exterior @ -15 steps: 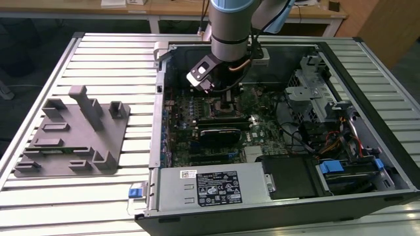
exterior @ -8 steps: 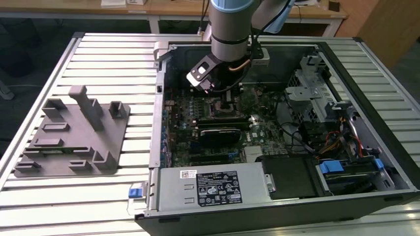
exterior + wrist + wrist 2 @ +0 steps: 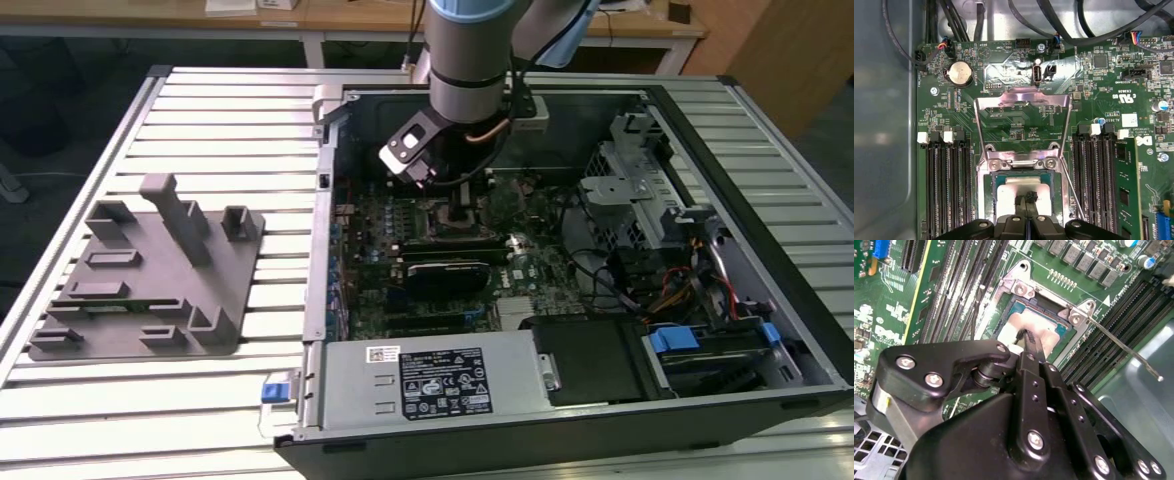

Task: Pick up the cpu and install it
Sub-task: 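Place the cpu into insertion slot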

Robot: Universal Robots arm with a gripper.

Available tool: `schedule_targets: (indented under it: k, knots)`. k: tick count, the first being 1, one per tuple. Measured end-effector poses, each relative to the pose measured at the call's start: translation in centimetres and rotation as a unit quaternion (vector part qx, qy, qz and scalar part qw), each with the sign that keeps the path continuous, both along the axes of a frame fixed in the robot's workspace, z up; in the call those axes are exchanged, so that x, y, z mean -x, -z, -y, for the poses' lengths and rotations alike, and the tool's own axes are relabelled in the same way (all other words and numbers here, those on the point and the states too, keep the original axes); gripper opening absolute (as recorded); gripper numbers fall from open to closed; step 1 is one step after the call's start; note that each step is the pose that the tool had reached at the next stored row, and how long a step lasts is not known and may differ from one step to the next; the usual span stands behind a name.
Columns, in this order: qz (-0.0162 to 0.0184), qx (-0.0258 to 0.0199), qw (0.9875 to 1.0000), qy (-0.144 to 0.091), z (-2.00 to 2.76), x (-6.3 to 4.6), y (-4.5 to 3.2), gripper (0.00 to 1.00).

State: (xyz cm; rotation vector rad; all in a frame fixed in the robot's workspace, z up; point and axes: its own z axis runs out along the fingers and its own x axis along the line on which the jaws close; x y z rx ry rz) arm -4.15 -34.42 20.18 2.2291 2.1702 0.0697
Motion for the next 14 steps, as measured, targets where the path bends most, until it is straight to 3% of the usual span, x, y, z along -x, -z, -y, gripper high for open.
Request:
schedule_targets:
  k: [6,14]
  knots:
    - [-0.0001,0.0001,1.0,0.0,0.0,0.0,-0.94,0.11]
    - [0.0,0.0,1.0,0.0,0.0,0.0,-3.41,0.11]
